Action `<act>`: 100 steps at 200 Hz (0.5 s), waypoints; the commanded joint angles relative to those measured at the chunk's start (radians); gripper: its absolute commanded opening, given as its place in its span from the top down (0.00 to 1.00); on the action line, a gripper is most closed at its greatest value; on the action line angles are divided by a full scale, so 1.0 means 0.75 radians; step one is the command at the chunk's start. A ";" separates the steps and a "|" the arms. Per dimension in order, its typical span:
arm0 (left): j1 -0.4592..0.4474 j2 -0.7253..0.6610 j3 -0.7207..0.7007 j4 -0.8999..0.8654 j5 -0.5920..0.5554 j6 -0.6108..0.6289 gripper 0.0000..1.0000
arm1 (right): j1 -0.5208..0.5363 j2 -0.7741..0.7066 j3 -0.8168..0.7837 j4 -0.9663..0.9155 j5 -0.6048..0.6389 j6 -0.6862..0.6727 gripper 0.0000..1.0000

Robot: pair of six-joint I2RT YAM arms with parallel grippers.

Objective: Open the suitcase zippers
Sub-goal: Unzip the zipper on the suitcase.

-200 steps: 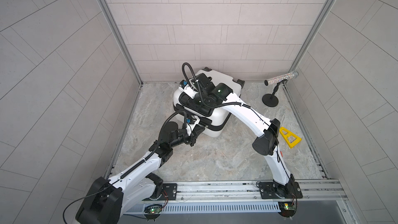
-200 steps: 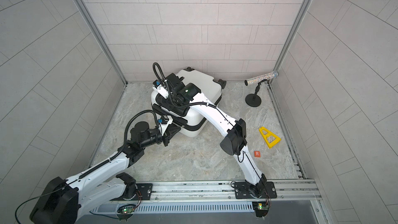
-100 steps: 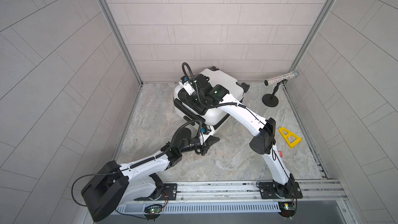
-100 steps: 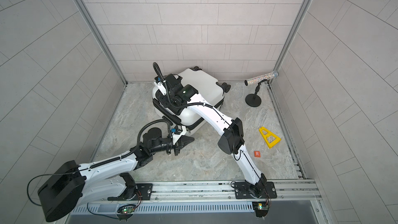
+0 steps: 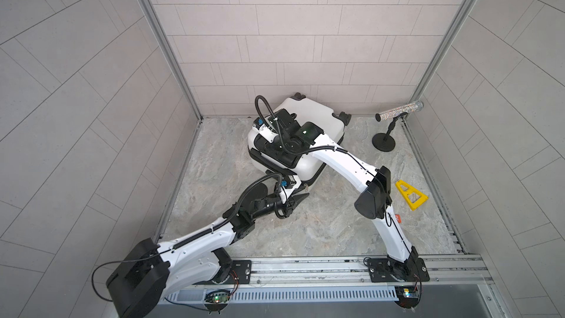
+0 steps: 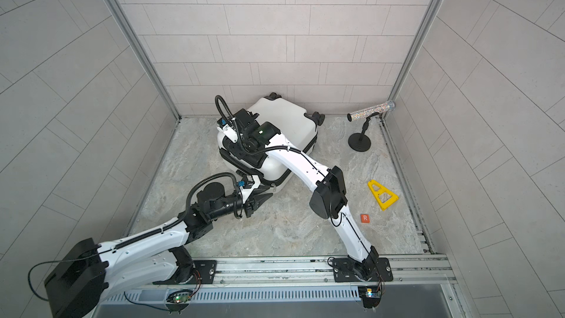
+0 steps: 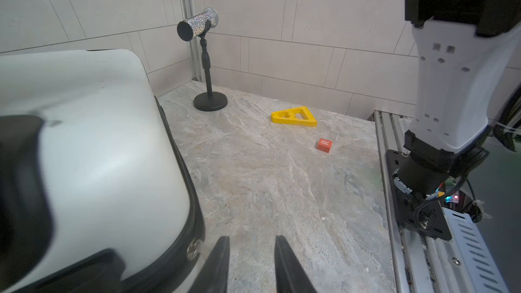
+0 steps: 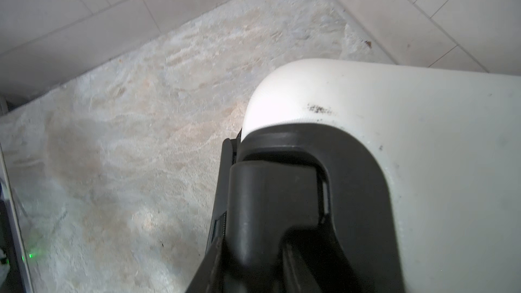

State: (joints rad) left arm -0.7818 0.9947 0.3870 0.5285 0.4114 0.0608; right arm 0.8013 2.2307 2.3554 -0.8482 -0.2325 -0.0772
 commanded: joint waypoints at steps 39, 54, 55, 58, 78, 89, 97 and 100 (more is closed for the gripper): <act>0.005 -0.188 0.094 -0.457 -0.175 0.117 0.60 | 0.003 -0.281 -0.116 -0.028 -0.199 -0.612 1.00; 0.004 -0.193 0.113 -0.518 -0.158 0.124 0.60 | 0.003 -0.327 -0.188 -0.067 -0.193 -0.706 1.00; 0.004 -0.193 0.113 -0.520 -0.158 0.125 0.60 | 0.003 -0.330 -0.194 -0.068 -0.192 -0.728 1.00; 0.005 -0.193 0.114 -0.525 -0.155 0.124 0.60 | 0.003 -0.339 -0.207 -0.069 -0.188 -0.755 1.00; 0.005 -0.201 0.118 -0.544 -0.143 0.110 0.60 | 0.003 -0.396 -0.308 -0.059 -0.186 -0.801 1.00; 0.004 -0.205 0.127 -0.555 -0.136 0.105 0.60 | 0.003 -0.426 -0.352 -0.037 -0.197 -0.800 0.97; 0.005 -0.209 0.137 -0.571 -0.132 0.103 0.59 | 0.003 -0.451 -0.393 -0.010 -0.204 -0.789 0.93; 0.004 -0.209 0.142 -0.580 -0.128 0.102 0.60 | 0.003 -0.461 -0.410 0.003 -0.205 -0.784 0.92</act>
State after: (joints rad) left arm -0.7811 0.8562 0.4507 0.1535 0.3061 0.1314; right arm 0.7837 2.0216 2.0720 -0.9928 -0.3244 -0.5259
